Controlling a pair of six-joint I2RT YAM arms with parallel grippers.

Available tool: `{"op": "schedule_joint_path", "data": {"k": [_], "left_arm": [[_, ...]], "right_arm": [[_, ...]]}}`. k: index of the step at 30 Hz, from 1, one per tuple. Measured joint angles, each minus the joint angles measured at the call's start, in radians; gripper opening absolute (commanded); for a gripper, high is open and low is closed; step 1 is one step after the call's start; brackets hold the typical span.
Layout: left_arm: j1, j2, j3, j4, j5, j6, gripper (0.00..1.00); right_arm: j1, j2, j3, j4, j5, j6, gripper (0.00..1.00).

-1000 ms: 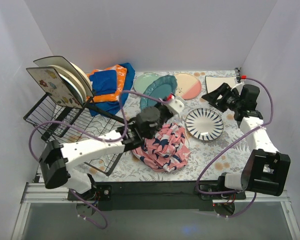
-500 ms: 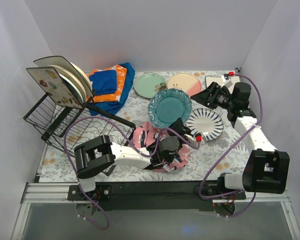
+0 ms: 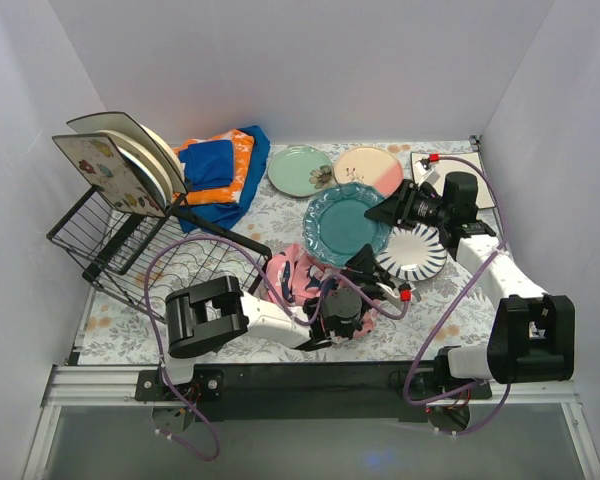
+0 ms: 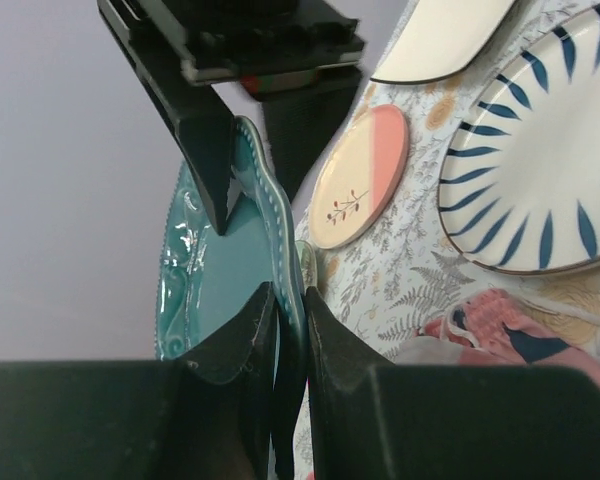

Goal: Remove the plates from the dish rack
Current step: Place the plate at the corner of the board.

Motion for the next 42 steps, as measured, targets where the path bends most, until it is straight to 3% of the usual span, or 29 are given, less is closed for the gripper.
{"op": "schedule_joint_path", "data": {"k": [1,3,7,10,12,16,21,28,36,42], "left_arm": [[-0.003,0.006,0.000,0.000,0.002,0.002,0.00],[-0.007,0.019,-0.002,-0.007,0.010,-0.008,0.00],[-0.010,0.047,-0.002,0.003,0.009,0.007,0.44],[-0.014,0.043,-0.002,0.026,0.001,-0.006,0.51],[-0.015,0.028,-0.003,0.021,-0.002,-0.048,0.61],[-0.016,-0.070,-0.045,-0.086,0.036,-0.222,0.63],[-0.019,-0.310,-0.100,-0.267,0.091,-0.489,0.64],[0.008,-0.544,-0.077,-0.439,0.129,-0.832,0.64],[0.019,-0.572,-0.118,-0.525,0.147,-0.970,0.64],[0.019,-0.559,-0.132,-0.545,0.144,-1.009,0.64]], "right_arm": [[0.000,0.000,-0.005,0.000,-0.003,-0.001,0.15],[0.003,-0.007,-0.014,0.002,0.007,0.005,0.01],[0.005,-0.035,-0.054,-0.019,0.087,0.058,0.01],[0.003,-0.055,-0.090,-0.019,0.166,0.083,0.01],[-0.006,-0.076,-0.124,-0.017,0.214,0.138,0.01],[-0.082,-0.175,-0.205,-0.022,0.289,0.227,0.01],[-0.317,-0.357,-0.311,-0.049,0.400,0.233,0.01],[-0.576,-0.518,-0.327,-0.295,0.622,0.137,0.01],[-0.771,-0.663,-0.352,-0.524,0.725,0.025,0.01],[-0.845,-0.697,-0.350,-0.582,0.722,-0.029,0.01]]}}
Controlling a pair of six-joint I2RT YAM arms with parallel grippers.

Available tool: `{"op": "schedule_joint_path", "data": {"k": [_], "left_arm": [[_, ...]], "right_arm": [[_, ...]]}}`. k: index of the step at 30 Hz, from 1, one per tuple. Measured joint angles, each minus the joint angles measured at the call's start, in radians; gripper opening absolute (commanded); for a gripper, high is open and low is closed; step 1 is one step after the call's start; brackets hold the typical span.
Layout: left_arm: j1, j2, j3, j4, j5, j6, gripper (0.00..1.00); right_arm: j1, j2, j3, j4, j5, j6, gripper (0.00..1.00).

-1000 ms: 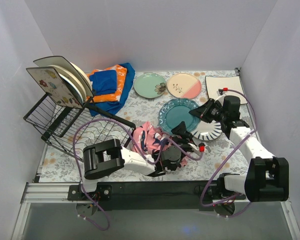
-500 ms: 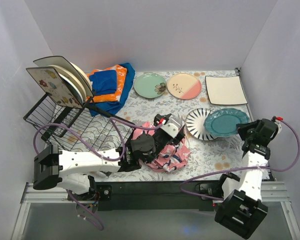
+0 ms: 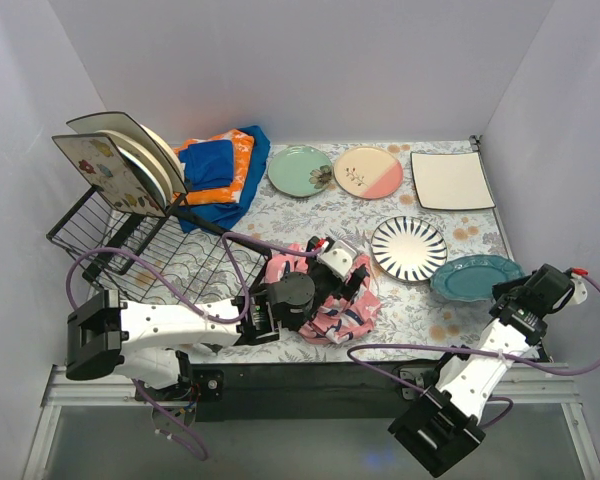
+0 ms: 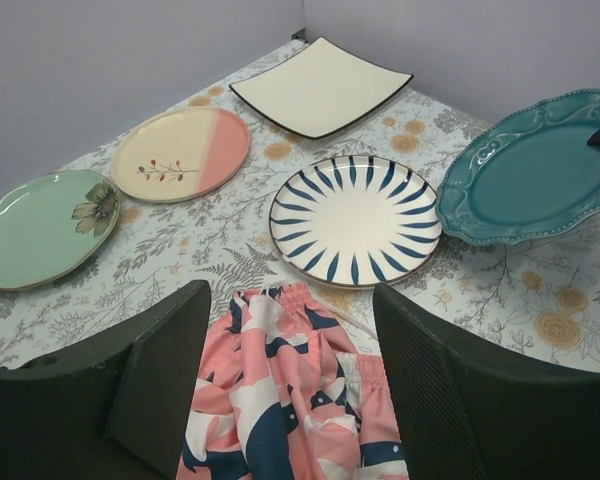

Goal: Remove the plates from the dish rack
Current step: Place the plate at the corner of the board.

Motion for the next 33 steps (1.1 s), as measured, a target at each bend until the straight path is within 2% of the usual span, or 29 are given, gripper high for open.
{"op": "schedule_joint_path", "data": {"k": [8,14,22,24,26,30,33], "left_arm": [[0.000,-0.010,-0.065,0.021,-0.008,-0.011,0.65],[0.000,-0.031,-0.086,0.046,-0.016,-0.014,0.65],[0.000,-0.072,-0.093,0.072,-0.026,-0.016,0.65],[0.000,-0.080,-0.097,0.076,-0.027,-0.016,0.65],[0.000,-0.089,-0.098,0.076,-0.028,-0.016,0.65],[-0.001,-0.113,-0.100,0.076,-0.032,-0.016,0.65],[-0.001,-0.142,-0.105,0.077,-0.038,-0.021,0.65]], "right_arm": [[-0.032,-0.036,0.006,-0.046,0.006,-0.019,0.01],[-0.043,-0.101,0.018,-0.146,0.119,-0.075,0.01],[-0.045,-0.106,0.003,-0.152,0.072,-0.063,0.02],[-0.045,-0.101,-0.010,-0.143,0.058,-0.047,0.11],[-0.045,-0.100,-0.011,-0.143,0.052,-0.039,0.14],[-0.044,-0.103,-0.011,-0.151,0.063,-0.007,0.43],[-0.044,-0.109,-0.010,-0.163,0.105,-0.003,0.43]]}}
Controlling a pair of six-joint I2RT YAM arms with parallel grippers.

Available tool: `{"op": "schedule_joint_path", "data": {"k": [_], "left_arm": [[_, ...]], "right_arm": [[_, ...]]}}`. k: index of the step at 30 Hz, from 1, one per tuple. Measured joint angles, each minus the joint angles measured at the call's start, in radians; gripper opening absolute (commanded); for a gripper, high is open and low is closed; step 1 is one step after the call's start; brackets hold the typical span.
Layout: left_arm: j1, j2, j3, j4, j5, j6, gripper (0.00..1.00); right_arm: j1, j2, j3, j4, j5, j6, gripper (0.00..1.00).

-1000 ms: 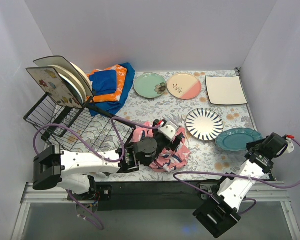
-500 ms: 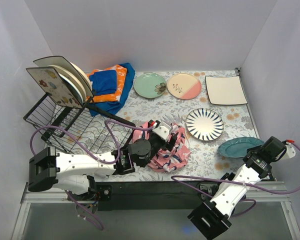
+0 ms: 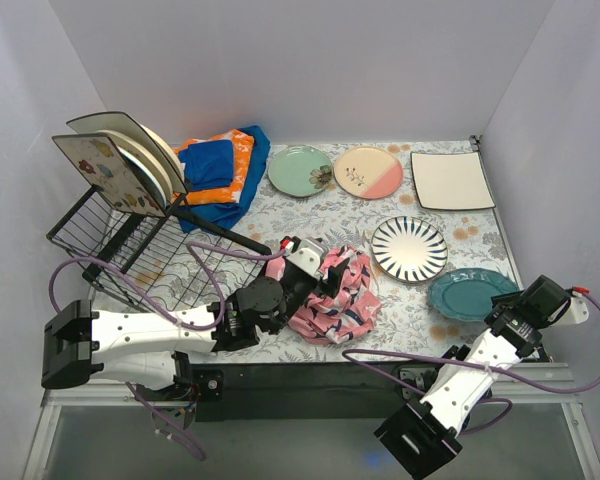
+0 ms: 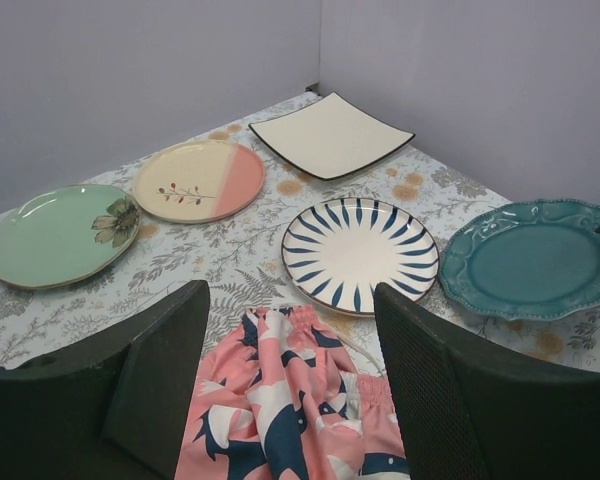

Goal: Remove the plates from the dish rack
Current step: Place the plate at the corner of the board.

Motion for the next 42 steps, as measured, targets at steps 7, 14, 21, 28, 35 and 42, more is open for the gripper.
{"op": "schedule_joint_path", "data": {"k": [7,14,21,28,35,42], "left_arm": [[0.000,-0.060,-0.016,0.004,-0.019,-0.012,0.65],[-0.003,-0.095,-0.028,0.010,-0.041,-0.016,0.65],[-0.007,-0.126,-0.049,0.048,-0.072,-0.014,0.65],[-0.009,-0.134,-0.076,0.090,-0.101,-0.001,0.65],[-0.003,-0.061,0.050,-0.035,-0.213,-0.006,0.63],[0.174,0.086,0.544,-0.435,-0.333,-0.132,0.56]], "right_arm": [[-0.005,0.003,0.000,-0.010,0.037,0.015,0.42],[-0.004,0.013,-0.001,-0.008,0.048,0.039,0.34],[-0.002,0.019,0.002,0.060,-0.101,0.019,0.19],[0.363,0.254,0.071,0.178,-0.157,0.014,0.20],[0.924,0.487,0.296,0.223,-0.043,-0.007,0.31],[1.199,0.486,0.346,0.372,-0.032,-0.050,0.55]]}}
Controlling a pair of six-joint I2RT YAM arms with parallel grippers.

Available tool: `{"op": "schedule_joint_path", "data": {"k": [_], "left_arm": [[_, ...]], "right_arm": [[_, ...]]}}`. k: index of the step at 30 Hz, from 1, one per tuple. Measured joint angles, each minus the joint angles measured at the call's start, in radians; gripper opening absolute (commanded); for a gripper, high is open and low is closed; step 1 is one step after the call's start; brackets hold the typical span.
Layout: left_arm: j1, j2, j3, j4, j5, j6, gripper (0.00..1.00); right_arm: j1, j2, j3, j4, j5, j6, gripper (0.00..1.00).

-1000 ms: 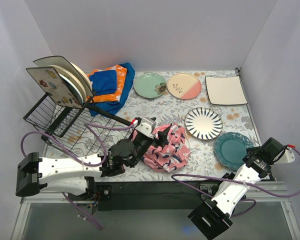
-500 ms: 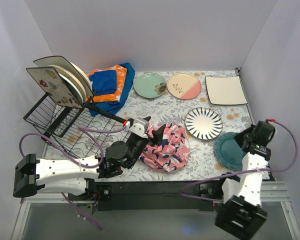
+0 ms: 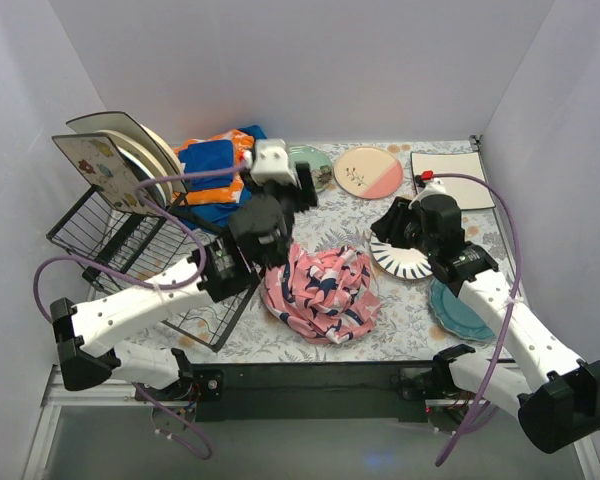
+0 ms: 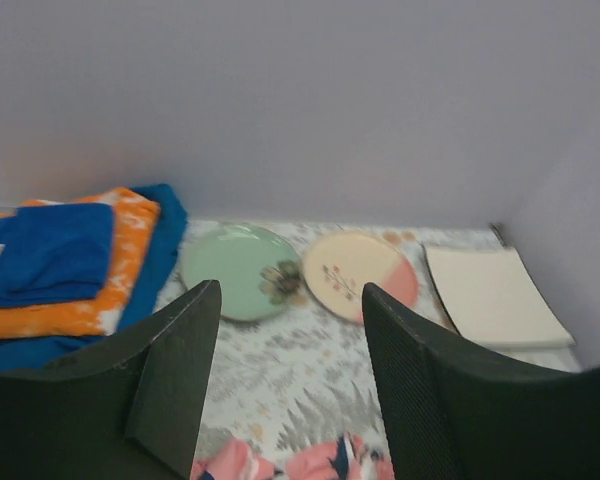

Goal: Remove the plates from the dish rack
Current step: Place the plate at the corner of the board, then unload the plate from the dish rack.

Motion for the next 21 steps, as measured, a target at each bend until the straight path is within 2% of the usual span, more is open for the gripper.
{"op": "schedule_joint_path", "data": {"k": [3,7,10,16,18,21], "left_arm": [[0.124,0.014,0.147,-0.077,-0.095,0.036,0.54],[0.241,-0.033,0.204,-0.116,-0.171,0.100,0.50],[0.335,-0.060,0.257,-0.187,-0.172,0.098,0.50],[0.686,0.068,0.558,-0.521,0.039,-0.129,0.48],[0.750,0.084,0.546,-0.586,0.072,-0.182,0.48],[0.760,0.053,0.439,-0.627,0.119,-0.217,0.48]], "right_arm": [[0.031,-0.033,-0.060,0.097,-0.031,-0.003,0.57],[0.050,-0.034,-0.067,0.149,-0.062,-0.014,0.57],[0.061,-0.033,-0.068,0.202,-0.087,-0.026,0.57],[0.074,-0.016,-0.079,0.275,-0.124,-0.050,0.57],[0.077,-0.013,-0.090,0.283,-0.124,-0.057,0.57],[0.077,-0.013,-0.105,0.283,-0.120,-0.073,0.57]]}}
